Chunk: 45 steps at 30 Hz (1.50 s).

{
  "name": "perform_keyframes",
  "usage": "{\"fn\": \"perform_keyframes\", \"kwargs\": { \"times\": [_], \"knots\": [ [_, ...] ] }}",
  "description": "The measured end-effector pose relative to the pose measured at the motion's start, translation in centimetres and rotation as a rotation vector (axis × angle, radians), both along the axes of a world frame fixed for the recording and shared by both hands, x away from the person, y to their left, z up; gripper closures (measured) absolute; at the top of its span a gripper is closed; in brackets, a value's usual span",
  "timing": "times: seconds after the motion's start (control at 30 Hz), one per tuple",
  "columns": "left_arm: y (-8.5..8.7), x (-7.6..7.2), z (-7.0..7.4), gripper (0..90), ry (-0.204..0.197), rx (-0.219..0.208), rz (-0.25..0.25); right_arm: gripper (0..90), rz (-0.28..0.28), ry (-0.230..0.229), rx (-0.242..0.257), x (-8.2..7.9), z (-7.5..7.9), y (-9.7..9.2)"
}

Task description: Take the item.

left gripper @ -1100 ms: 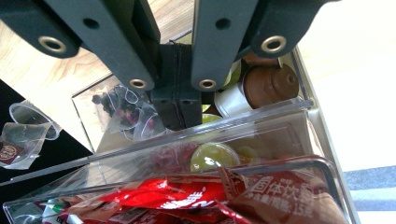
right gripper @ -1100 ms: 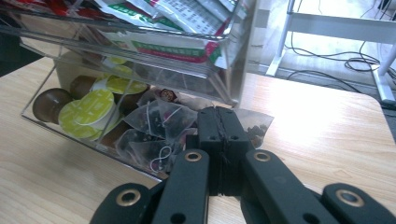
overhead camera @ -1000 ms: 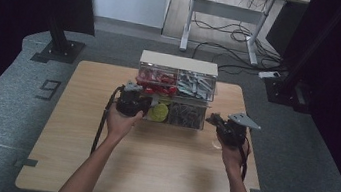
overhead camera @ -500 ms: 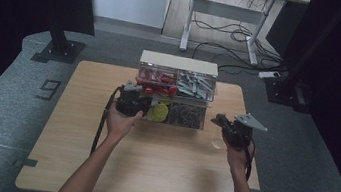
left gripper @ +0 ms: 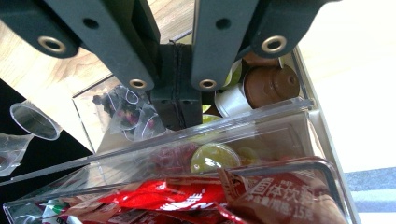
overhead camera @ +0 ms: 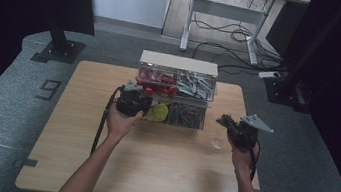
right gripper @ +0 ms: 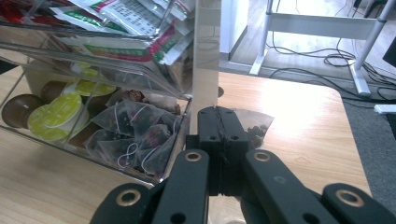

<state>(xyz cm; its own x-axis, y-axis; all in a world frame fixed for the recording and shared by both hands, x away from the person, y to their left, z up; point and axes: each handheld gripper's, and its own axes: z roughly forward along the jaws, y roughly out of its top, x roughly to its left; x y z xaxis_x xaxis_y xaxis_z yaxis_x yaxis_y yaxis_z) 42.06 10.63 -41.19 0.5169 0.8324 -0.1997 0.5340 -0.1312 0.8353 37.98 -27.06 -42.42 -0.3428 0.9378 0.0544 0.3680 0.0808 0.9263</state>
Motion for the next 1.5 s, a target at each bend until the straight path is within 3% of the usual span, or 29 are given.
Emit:
{"fn": "perform_keyframes", "kwargs": {
  "times": [0.87, 1.0, 1.5],
  "knots": [
    [-0.1, 0.0, -0.1, 89.9, 0.001, -0.001, 0.0, 88.6, -0.045, 0.022, -0.005, 0.7, -1.0, -1.9],
    [-0.2, 0.0, -0.2, 89.8, 0.002, 0.0, -0.001, 78.7, -0.032, 0.029, -0.013, 0.8, -1.2, -1.9],
    [-0.3, 0.0, -0.2, 90.0, 0.006, -0.004, -0.006, 68.1, -0.03, 0.021, 0.001, -0.4, -1.9, -2.0]
  ]
}}
